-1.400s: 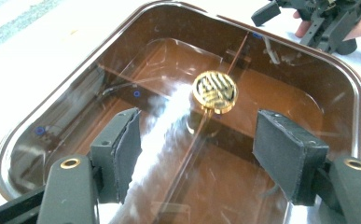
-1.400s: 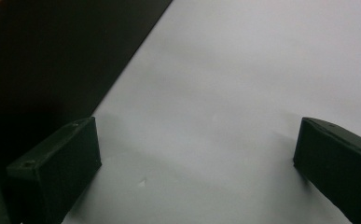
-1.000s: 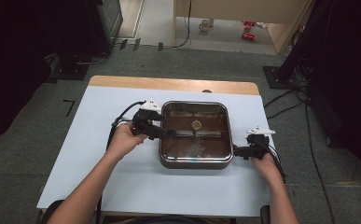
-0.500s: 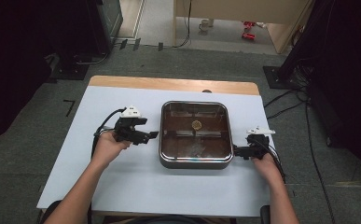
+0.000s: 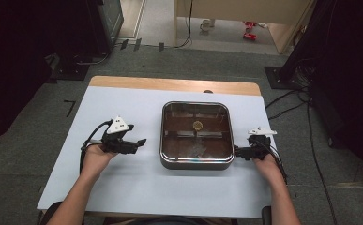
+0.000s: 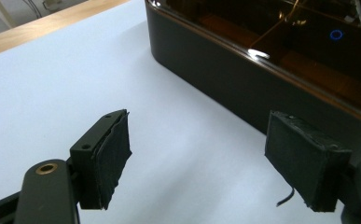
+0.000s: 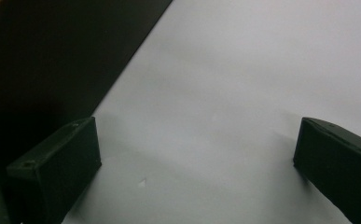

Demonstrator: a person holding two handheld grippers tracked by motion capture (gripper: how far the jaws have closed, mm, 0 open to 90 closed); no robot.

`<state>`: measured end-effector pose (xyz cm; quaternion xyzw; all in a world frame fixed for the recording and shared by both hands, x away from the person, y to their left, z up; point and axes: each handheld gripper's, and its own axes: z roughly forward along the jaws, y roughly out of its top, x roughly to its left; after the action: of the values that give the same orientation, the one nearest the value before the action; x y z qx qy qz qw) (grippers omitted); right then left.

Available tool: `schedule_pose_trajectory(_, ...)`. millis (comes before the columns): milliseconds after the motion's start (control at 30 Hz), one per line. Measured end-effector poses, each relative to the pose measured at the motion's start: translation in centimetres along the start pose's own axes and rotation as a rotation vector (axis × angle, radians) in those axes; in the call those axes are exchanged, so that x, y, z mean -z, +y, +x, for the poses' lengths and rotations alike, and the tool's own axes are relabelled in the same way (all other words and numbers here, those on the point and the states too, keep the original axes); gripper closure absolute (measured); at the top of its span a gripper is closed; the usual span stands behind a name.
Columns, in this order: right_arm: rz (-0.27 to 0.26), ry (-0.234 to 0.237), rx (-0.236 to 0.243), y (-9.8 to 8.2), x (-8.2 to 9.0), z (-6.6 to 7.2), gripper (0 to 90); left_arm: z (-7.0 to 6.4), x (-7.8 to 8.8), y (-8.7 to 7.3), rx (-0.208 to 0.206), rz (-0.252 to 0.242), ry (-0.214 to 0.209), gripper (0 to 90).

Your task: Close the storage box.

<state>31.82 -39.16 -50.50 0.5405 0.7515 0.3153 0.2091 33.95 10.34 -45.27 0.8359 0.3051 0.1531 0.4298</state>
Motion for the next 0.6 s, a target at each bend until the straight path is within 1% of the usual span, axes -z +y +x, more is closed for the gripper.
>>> schedule_pose_trajectory(33,0.000,0.000,0.000,0.0,0.0,0.0,0.0,0.0,0.0,0.0,0.000,0.000,0.000,22.4)
schedule_pose_trajectory(67,0.000,0.000,0.000,0.0,0.0,0.0,0.0,0.1,-0.2,-0.6,-0.001,0.015,0.002,22.4)
schedule_pose_trajectory(133,0.000,0.000,0.000,0.0,0.0,0.0,0.0,0.1,-0.3,-0.9,0.001,0.024,-0.001,22.5)
schedule_pose_trajectory(167,0.000,0.000,0.000,0.0,0.0,0.0,0.0,0.4,-0.6,-1.3,0.021,0.059,-0.012,22.5)
schedule_pose_trajectory(233,0.000,0.000,0.000,0.0,0.0,0.0,0.0,0.7,-0.9,-1.6,0.048,0.094,-0.027,22.5)
schedule_pose_trajectory(267,0.000,0.000,0.000,0.0,0.0,0.0,0.0,0.8,-1.0,-1.8,0.057,0.094,-0.034,22.9)
schedule_pose_trajectory(300,0.000,0.000,0.000,0.0,0.0,0.0,0.0,0.8,-1.0,-1.8,0.057,0.094,-0.034,24.1)
schedule_pose_trajectory(333,0.000,0.000,0.000,0.0,0.0,0.0,0.0,1.1,-1.1,-2.3,0.077,0.076,-0.034,25.2)
schedule_pose_trajectory(400,0.000,0.000,-0.001,0.0,0.0,0.0,0.0,1.3,-1.2,-2.6,0.094,0.063,-0.027,25.3)
schedule_pose_trajectory(433,0.000,0.000,-0.001,0.0,0.0,0.0,0.0,1.5,-1.3,-2.8,0.103,0.065,-0.014,25.2)
schedule_pose_trajectory(467,0.000,0.000,-0.001,0.0,0.0,0.0,0.0,1.5,-1.3,-2.8,0.103,0.065,-0.014,25.2)
schedule_pose_trajectory(500,0.000,0.000,0.000,0.0,0.0,0.0,0.0,1.6,-1.4,-2.9,0.092,0.078,0.006,25.2)
schedule_pose_trajectory(533,0.000,0.000,0.000,0.0,0.0,0.0,0.0,1.6,-1.7,-3.2,0.072,0.093,0.036,25.2)
schedule_pose_trajectory(600,0.000,0.000,-0.001,0.0,0.0,0.0,0.0,1.8,-2.0,-3.4,0.072,0.115,0.048,25.3)
